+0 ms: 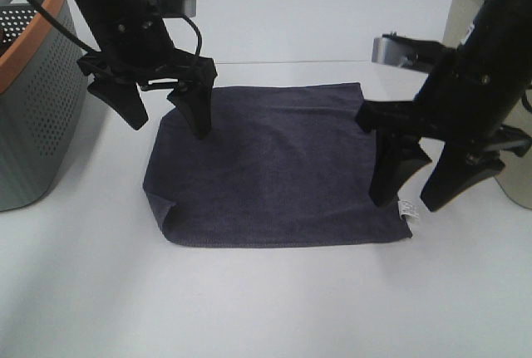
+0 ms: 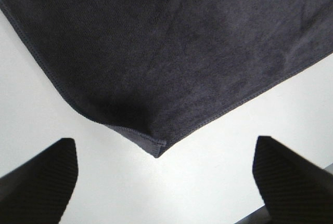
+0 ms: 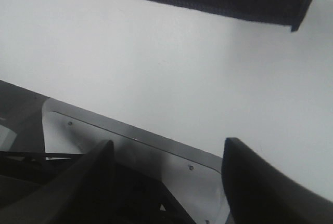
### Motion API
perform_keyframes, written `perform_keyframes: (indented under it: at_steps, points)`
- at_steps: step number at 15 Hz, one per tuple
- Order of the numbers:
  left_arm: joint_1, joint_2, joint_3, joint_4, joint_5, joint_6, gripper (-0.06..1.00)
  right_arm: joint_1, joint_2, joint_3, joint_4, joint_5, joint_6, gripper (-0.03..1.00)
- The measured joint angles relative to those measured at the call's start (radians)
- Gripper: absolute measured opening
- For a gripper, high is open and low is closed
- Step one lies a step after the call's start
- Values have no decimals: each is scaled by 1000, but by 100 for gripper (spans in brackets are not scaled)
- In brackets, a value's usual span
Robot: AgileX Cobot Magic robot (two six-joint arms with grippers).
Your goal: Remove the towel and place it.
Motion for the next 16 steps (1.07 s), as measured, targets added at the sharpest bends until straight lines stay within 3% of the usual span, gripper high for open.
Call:
perform_keyframes:
  at_steps: [3,6,9,13,16]
  points:
    - [2,-95,0,-4,1,-62,85,0,0,-205,0,54,39,61]
    - [2,-175,-12,57,3,-136,85,0,0,-374,-33,56,68,61]
    - [29,-315,-41,143,5,-183,85,0,-33,-469,-211,61,149,61]
    - [245,-426,-41,182,6,-186,85,-44,-97,-469,-317,69,189,61]
    - [408,-484,-40,189,6,-146,85,-216,-135,-471,-330,70,188,61]
